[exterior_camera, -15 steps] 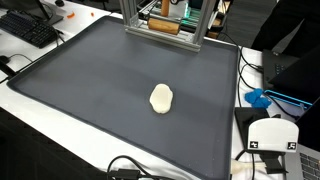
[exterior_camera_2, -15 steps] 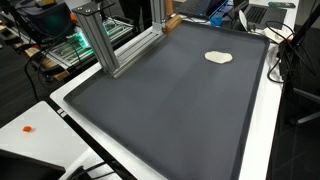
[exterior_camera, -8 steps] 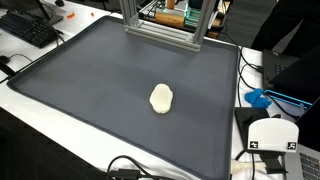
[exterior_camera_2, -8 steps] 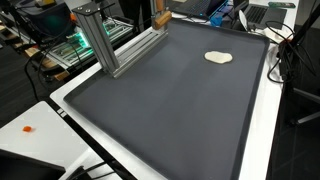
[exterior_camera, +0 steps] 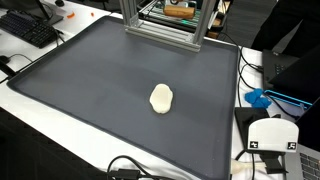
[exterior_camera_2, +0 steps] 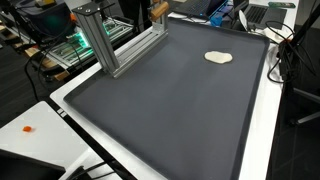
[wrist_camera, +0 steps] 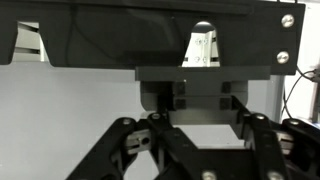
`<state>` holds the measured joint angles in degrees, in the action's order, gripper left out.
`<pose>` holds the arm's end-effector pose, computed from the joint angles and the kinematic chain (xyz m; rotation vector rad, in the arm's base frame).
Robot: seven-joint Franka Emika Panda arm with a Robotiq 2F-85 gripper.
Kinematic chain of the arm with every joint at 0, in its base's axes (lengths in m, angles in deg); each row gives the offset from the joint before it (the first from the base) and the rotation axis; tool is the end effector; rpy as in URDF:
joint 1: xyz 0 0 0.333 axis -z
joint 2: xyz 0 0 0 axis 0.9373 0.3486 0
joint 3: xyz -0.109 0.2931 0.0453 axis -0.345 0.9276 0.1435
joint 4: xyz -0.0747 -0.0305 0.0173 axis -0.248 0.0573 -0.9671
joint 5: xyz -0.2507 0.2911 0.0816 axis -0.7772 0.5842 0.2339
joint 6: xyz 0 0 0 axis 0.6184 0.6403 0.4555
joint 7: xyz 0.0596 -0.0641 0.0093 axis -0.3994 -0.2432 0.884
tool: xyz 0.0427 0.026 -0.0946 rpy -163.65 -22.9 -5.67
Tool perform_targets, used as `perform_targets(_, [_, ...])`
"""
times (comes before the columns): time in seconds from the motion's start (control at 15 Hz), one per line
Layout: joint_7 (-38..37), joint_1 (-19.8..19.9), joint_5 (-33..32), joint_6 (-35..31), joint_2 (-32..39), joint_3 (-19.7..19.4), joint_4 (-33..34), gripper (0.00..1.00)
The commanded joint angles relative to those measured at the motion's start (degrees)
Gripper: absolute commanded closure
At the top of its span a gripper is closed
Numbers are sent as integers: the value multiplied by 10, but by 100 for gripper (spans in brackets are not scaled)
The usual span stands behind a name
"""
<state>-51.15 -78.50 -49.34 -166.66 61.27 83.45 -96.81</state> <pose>0.4079 0.1207 0.4907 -3.0800 -0.1240 0.2933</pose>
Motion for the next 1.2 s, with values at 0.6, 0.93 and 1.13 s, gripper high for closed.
perform_targets(0.6, [-5,2,22,15,-56,26,-58,65])
perform_targets(0.93, [-5,0,20,9,-63,32,-76,65])
perform_targets(1.13, [-4,-1,24,6,-69,34,-83,65])
